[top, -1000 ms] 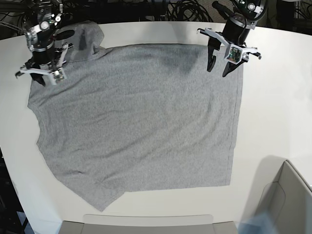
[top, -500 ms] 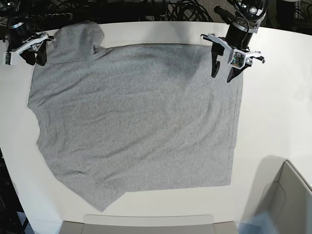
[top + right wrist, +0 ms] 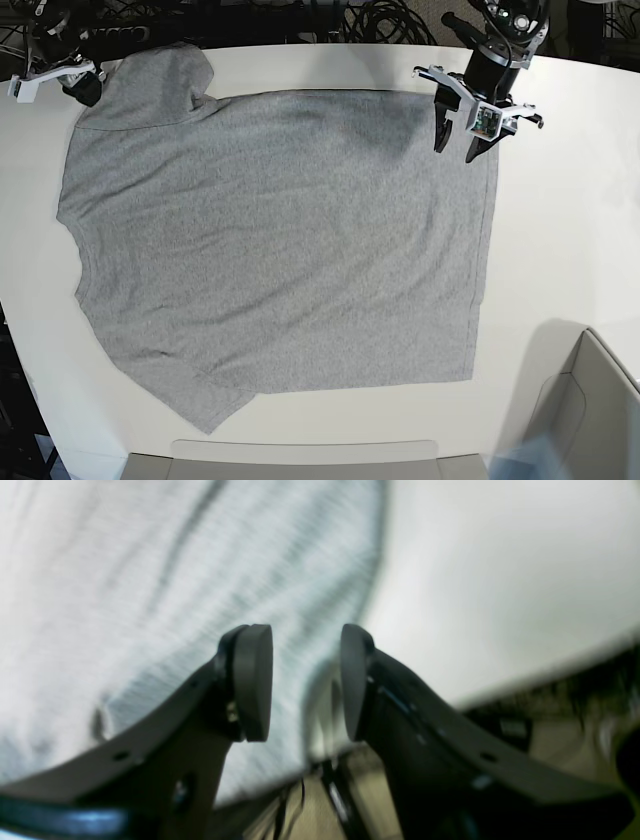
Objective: Fold the T-shirt properly
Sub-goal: 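Reposition the right gripper over the shoulder corner near the collar, then grasp the shirt's shoulder edges with both grippers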
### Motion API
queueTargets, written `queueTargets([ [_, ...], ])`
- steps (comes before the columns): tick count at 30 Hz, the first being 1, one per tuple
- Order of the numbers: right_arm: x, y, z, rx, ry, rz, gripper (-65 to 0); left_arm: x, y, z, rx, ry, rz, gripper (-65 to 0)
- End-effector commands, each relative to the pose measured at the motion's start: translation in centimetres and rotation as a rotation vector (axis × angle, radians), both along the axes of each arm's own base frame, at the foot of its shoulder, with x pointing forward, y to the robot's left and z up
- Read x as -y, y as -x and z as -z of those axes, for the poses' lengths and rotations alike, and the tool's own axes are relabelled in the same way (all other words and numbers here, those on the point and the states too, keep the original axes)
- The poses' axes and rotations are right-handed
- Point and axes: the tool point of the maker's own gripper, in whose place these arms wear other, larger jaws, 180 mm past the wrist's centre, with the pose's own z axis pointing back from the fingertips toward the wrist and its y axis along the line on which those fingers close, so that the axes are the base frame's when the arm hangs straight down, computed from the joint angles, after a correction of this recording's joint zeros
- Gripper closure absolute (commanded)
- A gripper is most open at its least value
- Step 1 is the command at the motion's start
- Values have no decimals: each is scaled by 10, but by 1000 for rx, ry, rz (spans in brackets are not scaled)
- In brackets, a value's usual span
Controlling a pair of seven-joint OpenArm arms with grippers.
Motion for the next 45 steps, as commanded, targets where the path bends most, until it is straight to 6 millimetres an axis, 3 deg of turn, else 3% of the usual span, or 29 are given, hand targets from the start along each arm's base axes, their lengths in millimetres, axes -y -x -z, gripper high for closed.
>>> queueTargets([
  [1, 6, -1, -1, 14, 3, 14, -223, 0, -3, -6, 28, 2, 4, -260],
  [3, 10, 7, 11, -18, -15, 32, -223, -1, -7, -6, 34, 2, 3, -260],
  [7, 10, 0, 20, -26, -34, 22, -222, 2, -10, -7, 41, 7, 7, -260],
  [15, -24, -12, 36, -31, -103, -68, -222, -2, -10, -8, 43, 1, -1, -260],
  [22, -33, -7, 42, -51, -123, -78, -222, -2, -9, -6, 38, 0, -2, -260],
  [29, -59, 4, 63, -113, -186, -120, -221, -6, -2, 14, -36, 70, -52, -262],
  [31, -59, 4, 64, -116, -187, -119, -221, -17, -3, 14, -50, 183, -132, -262],
  [36, -56, 3, 62, -115, -175, -129, -221, -80, -5, 7, -32, 466, -414, -262],
  [39, -51, 3, 61, -121, -164, -134, -221, -107, 6, 27, -121, 485, -491, -262],
  [41, -49, 3, 60, -120, -159, -134, -221, -111, 15, 42, -169, 499, -524, -262],
  [45, -45, 1, 58, -121, -144, -148, -221, -107, 22, 49, -201, 546, -543, -262],
])
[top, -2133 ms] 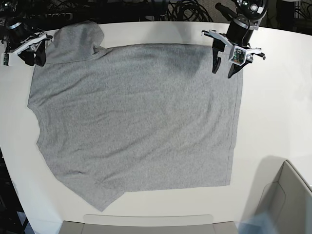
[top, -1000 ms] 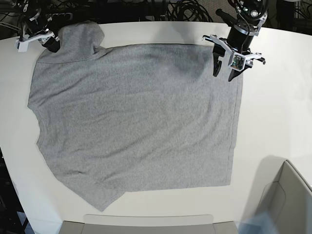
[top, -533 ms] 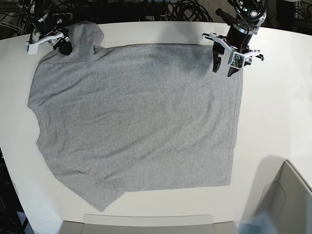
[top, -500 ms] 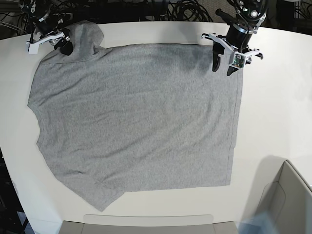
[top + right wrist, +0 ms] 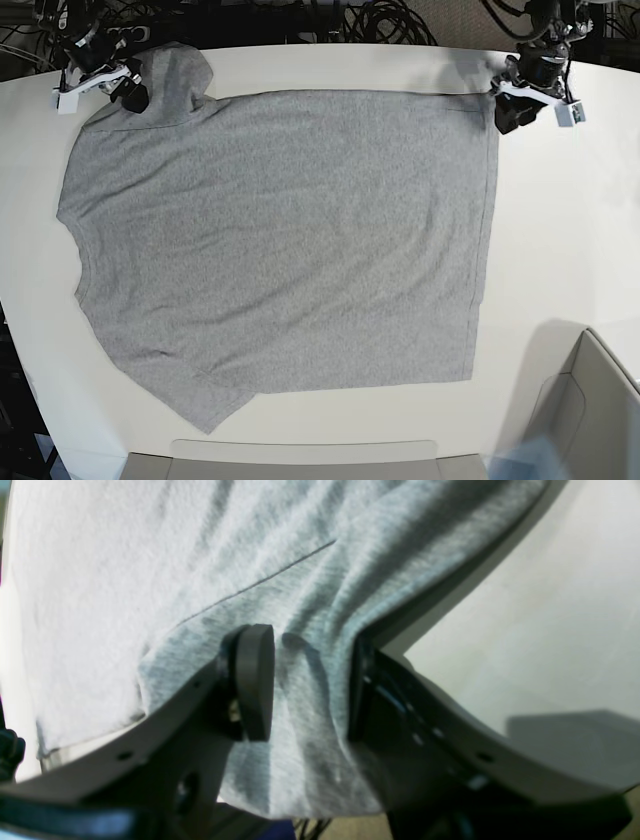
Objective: Fold the T-shirt properly
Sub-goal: 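Grasp the shirt's shoulder edges with both grippers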
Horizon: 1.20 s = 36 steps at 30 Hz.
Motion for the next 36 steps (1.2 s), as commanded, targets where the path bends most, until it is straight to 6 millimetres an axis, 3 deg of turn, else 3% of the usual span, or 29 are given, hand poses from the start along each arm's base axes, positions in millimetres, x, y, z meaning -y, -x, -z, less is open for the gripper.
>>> queueTargets([
  [1, 8, 20, 13, -106, 45, -8, -221, -3, -5, -7, 27, -5, 1, -262],
  [7, 7, 21, 15, -110, 44, -10, -221, 0, 18, 30, -99, 19, 10, -262],
  [14, 7, 19, 15, -112, 48, -26, -221, 2, 28, 37, -146, 29, 21, -260],
  [20, -9, 19, 19, -120, 23, -58, -220, 41, 31, 48, -182, 87, 110, -259],
  [26, -9, 18, 19, -117, 25, -59, -220, 49, 23, 47, -169, 98, 125, -251],
  [30, -12, 18, 19, -119, 20, -69, -174, 50, 22, 47, -168, 101, 125, -144],
  [33, -12, 18, 20, -119, 20, -67, -51, 46, 21, 46, -162, 95, 115, -14],
  [34, -11, 17, 19, -116, 22, -64, -9, 45, 21, 46, -160, 93, 113, 0],
  [36, -10, 18, 18, -115, 26, -69, 0, 39, 20, 43, -152, 84, 100, 0],
])
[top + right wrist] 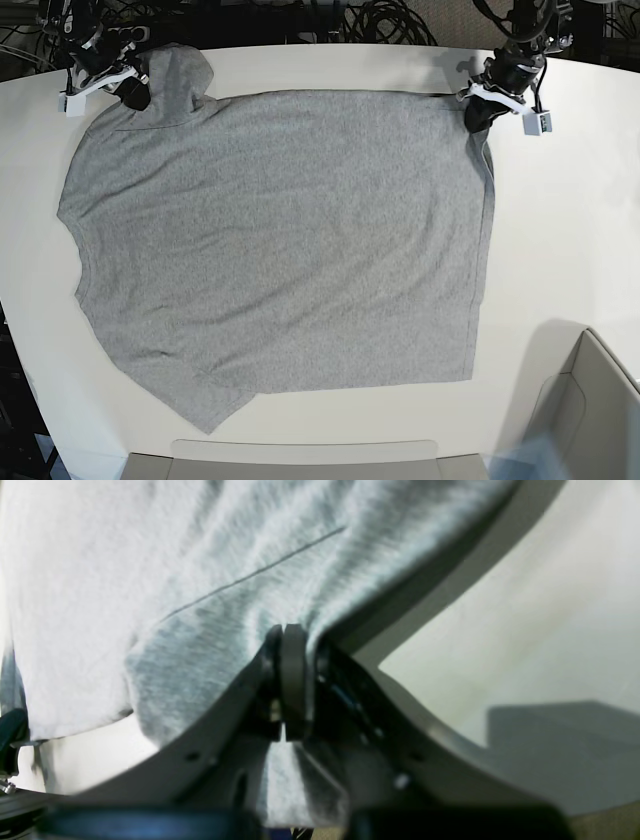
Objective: Fold the T-shirt properly
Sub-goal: 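Grasp the shirt's shoulder edges with both grippers, then lift the shoulder edge and fold it over toward the hem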
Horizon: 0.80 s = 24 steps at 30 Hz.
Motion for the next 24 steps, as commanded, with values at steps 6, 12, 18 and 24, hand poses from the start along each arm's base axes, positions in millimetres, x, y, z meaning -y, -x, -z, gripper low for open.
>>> queueTargets([
  [6, 15, 18, -13, -47, 79, -3, 0, -23, 4, -28, 34, -64, -26, 0],
  [12, 37, 15, -37, 3, 145, 32, 0, -33, 6, -40, 54, -92, -39, 0],
  [18, 46, 15, -48, 21, 176, 43, 0, -46, 13, -49, 76, -126, -69, 0],
  [24, 45, -7, -65, 82, 202, 5, 0, -48, 0, -67, 118, -235, -23, 0],
])
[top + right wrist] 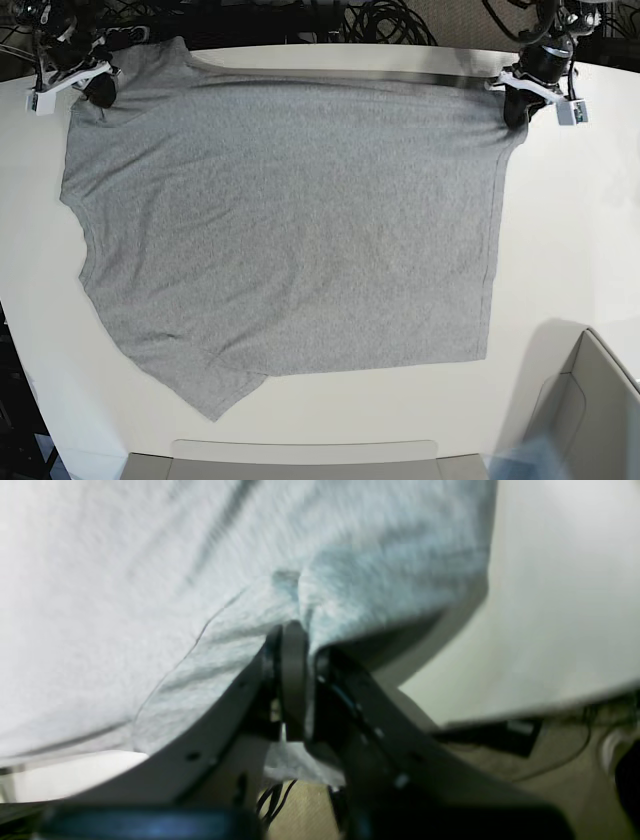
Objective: Fold the T-shirt properly
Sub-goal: 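Lift the shoulder edge and fold it over toward the hem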
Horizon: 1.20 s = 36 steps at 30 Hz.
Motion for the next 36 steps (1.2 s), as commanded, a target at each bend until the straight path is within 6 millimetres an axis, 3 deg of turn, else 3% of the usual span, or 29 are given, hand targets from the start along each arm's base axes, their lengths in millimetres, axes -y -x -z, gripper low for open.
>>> queueTargets([
  [1, 6, -9, -12, 41, 26, -1, 0, -11, -2, -6, 15, -48, -29, 0],
  [11, 17, -48, -19, 58, 150, -43, 0, -15, -20, -7, 15, -50, -57, 0],
  [23, -3, -99, -25, 104, 265, -150, 0, 10, -72, -14, -11, 49, -9, 0],
  [27, -4, -113, -27, 116, 291, -160, 0, 9, -89, -23, 14, 49, -8, 0],
  [32, 13, -128, -22, 102, 299, -150, 0, -5, -100, -23, -25, 17, -94, 0],
  [36, 15, -141, -21, 105, 298, -156, 0, -12, -110, -19, -33, 20, -116, 0],
])
